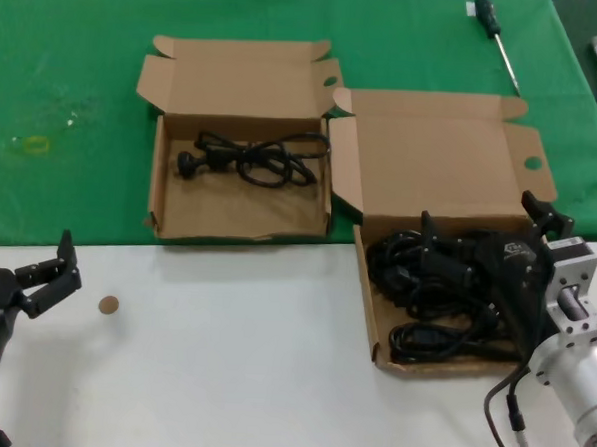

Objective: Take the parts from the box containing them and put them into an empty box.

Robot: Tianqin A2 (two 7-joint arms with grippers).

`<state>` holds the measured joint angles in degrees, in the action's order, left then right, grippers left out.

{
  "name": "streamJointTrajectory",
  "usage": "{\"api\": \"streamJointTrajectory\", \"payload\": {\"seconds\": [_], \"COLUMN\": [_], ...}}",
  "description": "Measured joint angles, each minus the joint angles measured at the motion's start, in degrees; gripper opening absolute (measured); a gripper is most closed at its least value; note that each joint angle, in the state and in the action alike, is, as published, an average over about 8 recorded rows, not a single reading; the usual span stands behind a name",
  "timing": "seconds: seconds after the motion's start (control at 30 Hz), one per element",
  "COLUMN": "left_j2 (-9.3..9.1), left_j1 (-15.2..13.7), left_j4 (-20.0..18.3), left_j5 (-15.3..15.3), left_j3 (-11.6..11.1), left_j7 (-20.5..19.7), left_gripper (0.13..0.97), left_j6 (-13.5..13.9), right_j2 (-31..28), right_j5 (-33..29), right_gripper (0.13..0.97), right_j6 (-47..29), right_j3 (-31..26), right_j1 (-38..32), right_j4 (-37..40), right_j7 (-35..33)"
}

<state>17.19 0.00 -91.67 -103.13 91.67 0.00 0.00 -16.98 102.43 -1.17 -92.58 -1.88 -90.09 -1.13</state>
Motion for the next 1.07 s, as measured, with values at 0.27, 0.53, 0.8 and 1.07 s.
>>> {"api": "streamJointTrajectory", "payload": {"seconds": [0.27, 0.53, 0.8, 1.07], "left_j2": [0.0, 0.0, 0.0, 0.0], "left_j1": [0.0, 0.0, 0.0, 0.0], "left_j4": [0.0, 0.0, 0.0, 0.0], "left_j5": [0.0, 0.0, 0.0, 0.0], "left_j3": [0.0, 0.0, 0.0, 0.0], "left_j7": [0.0, 0.0, 0.0, 0.0], "left_gripper": [0.966, 0.966, 0.966, 0.966], "left_j6": [0.0, 0.0, 0.0, 0.0], "right_j2": [0.0, 0.0, 0.0, 0.0], "right_j5": [0.0, 0.0, 0.0, 0.0], "right_gripper": [0.966, 0.966, 0.966, 0.966], "right_j6": [0.0, 0.0, 0.0, 0.0], "right_j3": [0.0, 0.0, 0.0, 0.0], "right_j1": [0.0, 0.0, 0.0, 0.0], "right_j4": [0.0, 0.0, 0.0, 0.0], "right_j7": [0.0, 0.0, 0.0, 0.0]}}
